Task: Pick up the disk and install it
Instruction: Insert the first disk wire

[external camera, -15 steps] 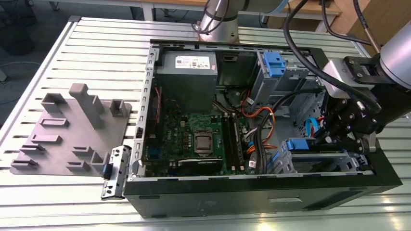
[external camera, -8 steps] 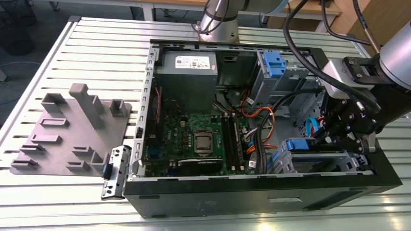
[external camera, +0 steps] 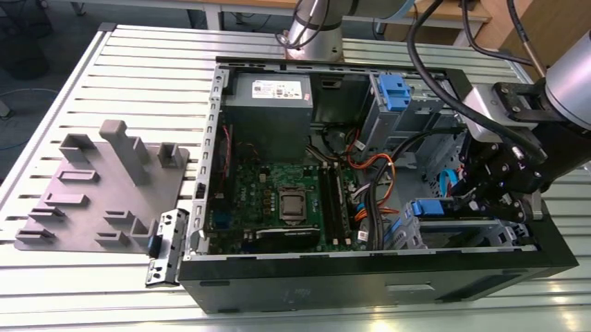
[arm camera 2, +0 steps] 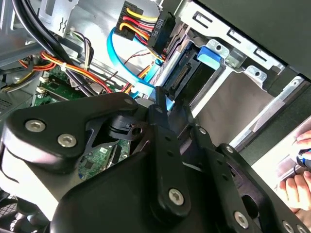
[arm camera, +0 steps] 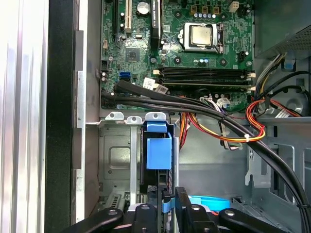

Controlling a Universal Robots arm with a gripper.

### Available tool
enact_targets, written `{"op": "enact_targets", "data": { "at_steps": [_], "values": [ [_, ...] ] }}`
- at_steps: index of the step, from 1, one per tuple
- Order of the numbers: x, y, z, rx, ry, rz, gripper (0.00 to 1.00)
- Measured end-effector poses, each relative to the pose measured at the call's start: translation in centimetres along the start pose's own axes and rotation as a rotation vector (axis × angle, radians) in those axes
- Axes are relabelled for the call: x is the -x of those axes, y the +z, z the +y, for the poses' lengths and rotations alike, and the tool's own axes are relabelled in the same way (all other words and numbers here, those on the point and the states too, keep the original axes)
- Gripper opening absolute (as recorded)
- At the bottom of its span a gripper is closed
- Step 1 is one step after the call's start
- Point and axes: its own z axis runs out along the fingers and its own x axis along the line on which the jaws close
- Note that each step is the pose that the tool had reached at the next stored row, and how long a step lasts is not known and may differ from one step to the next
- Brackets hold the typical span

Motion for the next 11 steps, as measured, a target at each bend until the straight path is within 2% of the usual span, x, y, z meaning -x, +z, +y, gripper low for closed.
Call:
{"op": "enact_targets", "data": {
  "at_steps": [1,5,11],
  "values": [
    [0.0,0.0,0.0,0.0,0.0,0.0001,0.29],
    [0.03,-0.39,0.01,0.0,0.0,0.0001,0.29],
    [0.13,-2.04,0.07,0.0,0.0,0.0001,0.29]
  ]
}}
